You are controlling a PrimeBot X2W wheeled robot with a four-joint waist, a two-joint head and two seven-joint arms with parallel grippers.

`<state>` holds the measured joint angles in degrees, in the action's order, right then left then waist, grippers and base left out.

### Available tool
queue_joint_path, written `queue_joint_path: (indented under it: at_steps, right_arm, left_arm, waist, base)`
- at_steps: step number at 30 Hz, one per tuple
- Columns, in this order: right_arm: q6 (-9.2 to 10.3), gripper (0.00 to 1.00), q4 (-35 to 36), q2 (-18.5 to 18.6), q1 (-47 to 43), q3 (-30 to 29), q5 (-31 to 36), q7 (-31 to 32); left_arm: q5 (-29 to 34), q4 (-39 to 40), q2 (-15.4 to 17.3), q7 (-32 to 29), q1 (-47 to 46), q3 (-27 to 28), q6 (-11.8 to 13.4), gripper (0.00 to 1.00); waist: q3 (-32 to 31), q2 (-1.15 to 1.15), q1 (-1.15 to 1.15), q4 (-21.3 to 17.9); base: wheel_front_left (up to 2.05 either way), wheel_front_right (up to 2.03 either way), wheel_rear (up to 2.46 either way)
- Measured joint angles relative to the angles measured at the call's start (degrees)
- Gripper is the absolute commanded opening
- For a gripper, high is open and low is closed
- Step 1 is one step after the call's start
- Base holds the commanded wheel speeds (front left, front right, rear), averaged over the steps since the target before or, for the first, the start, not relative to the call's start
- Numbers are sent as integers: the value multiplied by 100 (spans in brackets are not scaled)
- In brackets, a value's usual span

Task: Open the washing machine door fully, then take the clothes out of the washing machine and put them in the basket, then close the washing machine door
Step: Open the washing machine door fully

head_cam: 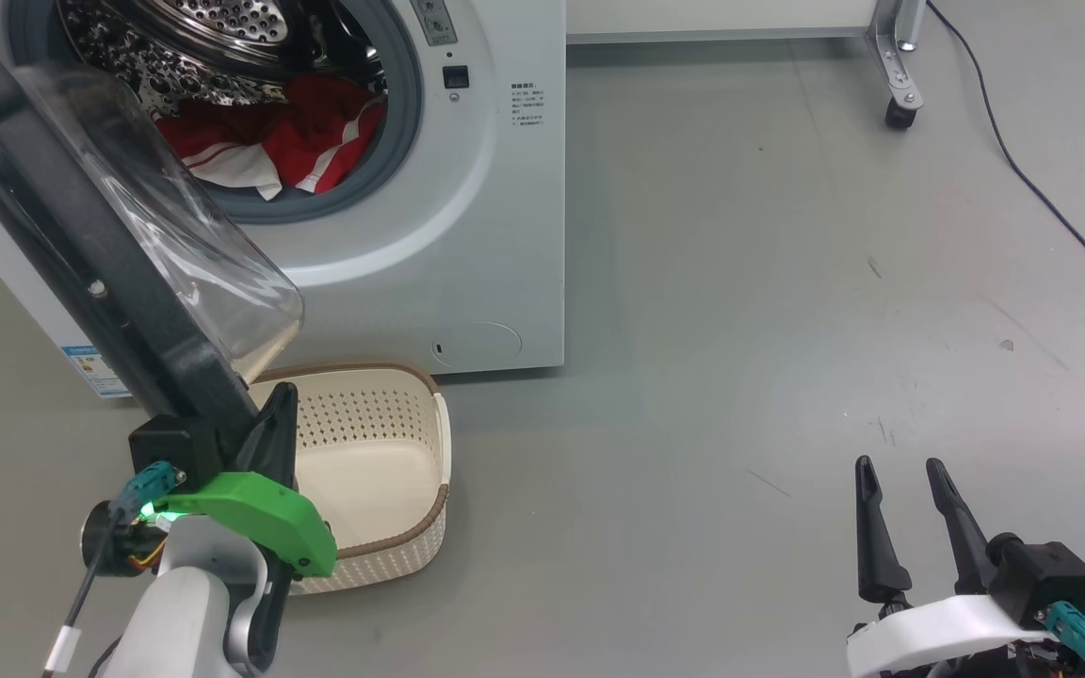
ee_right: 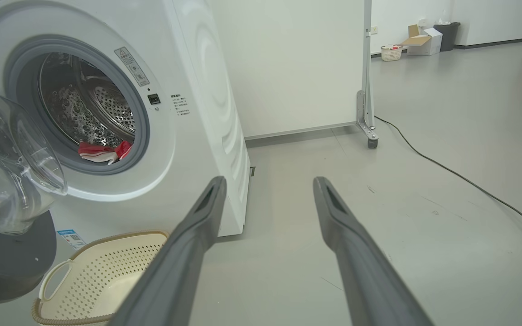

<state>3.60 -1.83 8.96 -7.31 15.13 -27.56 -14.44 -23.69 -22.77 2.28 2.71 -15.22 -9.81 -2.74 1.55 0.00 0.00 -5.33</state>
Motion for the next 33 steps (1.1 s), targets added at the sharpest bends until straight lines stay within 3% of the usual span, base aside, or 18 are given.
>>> queue_joint_path:
  at_steps: [13,33]
  right_arm:
    - [0,100,-8,-44,-4,-136,2,-1]
    - [-102,100,-33,-140,-21,-190,51,0]
  left_arm:
    - [-1,-255,-48,148,-171,-107,-5,0]
    - [-60,-555,-116,343,-224,-174,-15,0]
  waist:
    - [-10,0,0,200]
    - [-50,0,0,1057]
  base:
    - [0,0,0]
    - [0,0,0]
